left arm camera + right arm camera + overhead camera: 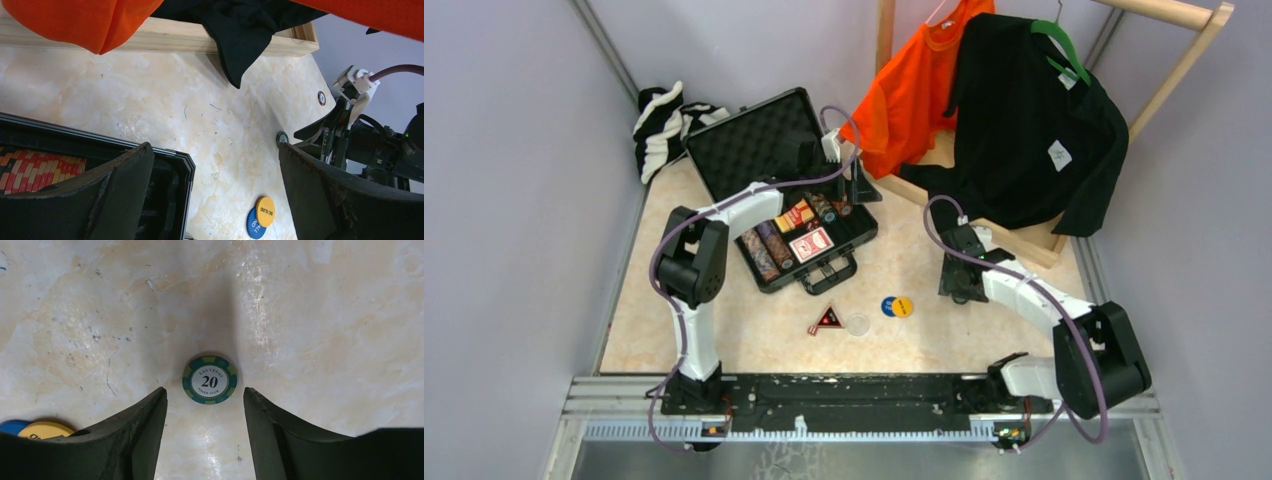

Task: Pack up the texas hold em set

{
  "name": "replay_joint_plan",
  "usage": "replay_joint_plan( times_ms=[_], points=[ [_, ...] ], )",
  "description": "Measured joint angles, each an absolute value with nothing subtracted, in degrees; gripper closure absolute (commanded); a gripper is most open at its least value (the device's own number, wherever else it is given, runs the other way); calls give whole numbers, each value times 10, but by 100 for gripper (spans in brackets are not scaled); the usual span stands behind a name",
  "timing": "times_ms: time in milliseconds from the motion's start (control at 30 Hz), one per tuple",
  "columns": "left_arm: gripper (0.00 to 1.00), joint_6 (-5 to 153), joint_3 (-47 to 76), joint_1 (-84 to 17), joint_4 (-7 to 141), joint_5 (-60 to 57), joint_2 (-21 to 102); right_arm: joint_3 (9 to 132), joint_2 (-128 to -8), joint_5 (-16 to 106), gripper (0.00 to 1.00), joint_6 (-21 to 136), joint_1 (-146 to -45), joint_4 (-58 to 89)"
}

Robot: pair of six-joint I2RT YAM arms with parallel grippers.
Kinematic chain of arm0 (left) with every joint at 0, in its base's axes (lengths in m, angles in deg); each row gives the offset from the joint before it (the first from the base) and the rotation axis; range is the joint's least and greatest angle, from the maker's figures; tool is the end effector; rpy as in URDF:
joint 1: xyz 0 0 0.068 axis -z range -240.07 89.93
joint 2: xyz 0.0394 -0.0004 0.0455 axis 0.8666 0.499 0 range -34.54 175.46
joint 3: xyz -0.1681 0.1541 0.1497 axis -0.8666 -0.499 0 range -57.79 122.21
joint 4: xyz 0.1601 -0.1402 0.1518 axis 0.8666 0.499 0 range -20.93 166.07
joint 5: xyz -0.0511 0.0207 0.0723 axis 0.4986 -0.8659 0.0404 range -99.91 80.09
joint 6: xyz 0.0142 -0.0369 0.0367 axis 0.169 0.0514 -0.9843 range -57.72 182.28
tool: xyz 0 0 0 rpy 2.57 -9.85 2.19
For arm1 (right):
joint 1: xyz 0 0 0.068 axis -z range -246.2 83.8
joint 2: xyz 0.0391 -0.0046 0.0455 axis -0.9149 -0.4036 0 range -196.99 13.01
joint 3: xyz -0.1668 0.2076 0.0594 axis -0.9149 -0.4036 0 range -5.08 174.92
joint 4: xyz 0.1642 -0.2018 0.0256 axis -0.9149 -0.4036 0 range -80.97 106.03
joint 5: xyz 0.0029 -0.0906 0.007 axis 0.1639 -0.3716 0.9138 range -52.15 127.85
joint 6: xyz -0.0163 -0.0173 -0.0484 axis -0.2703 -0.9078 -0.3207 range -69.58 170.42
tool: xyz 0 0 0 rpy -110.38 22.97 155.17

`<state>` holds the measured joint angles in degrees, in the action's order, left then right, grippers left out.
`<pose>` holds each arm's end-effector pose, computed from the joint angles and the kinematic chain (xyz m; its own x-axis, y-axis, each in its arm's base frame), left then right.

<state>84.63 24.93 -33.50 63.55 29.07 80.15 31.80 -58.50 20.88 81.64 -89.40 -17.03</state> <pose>0.4022 -0.2262 0.2292 -0.6923 0.0156 -0.7215 0.6358 0.4859 -0.5996 0.1998 0.0743 0.1741 -0.8697 0.1667 -0.4646 0.2057 0.9780 -0.0343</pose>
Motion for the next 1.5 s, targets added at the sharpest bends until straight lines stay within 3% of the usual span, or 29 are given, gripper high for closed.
replay_joint_plan(
  times_ms=[167, 767, 1067, 1133, 1300, 1500],
  points=[
    [0, 846, 249, -335, 635, 295, 801, 318, -612, 208, 42, 815, -894, -165],
    [0, 848, 246, -335, 632, 305, 801, 309, -618, 217, 61, 814, -893, -132],
    [0, 850, 246, -335, 626, 308, 802, 312, -597, 218, 62, 815, -893, -151],
    [1, 852, 246, -335, 626, 309, 803, 318, -592, 217, 61, 815, -893, -159],
    [0, 853, 246, -335, 626, 312, 809, 335, -587, 215, 40, 814, -893, -167],
    [0, 854, 246, -335, 626, 313, 811, 333, -587, 215, 37, 812, -885, -162]
  ],
)
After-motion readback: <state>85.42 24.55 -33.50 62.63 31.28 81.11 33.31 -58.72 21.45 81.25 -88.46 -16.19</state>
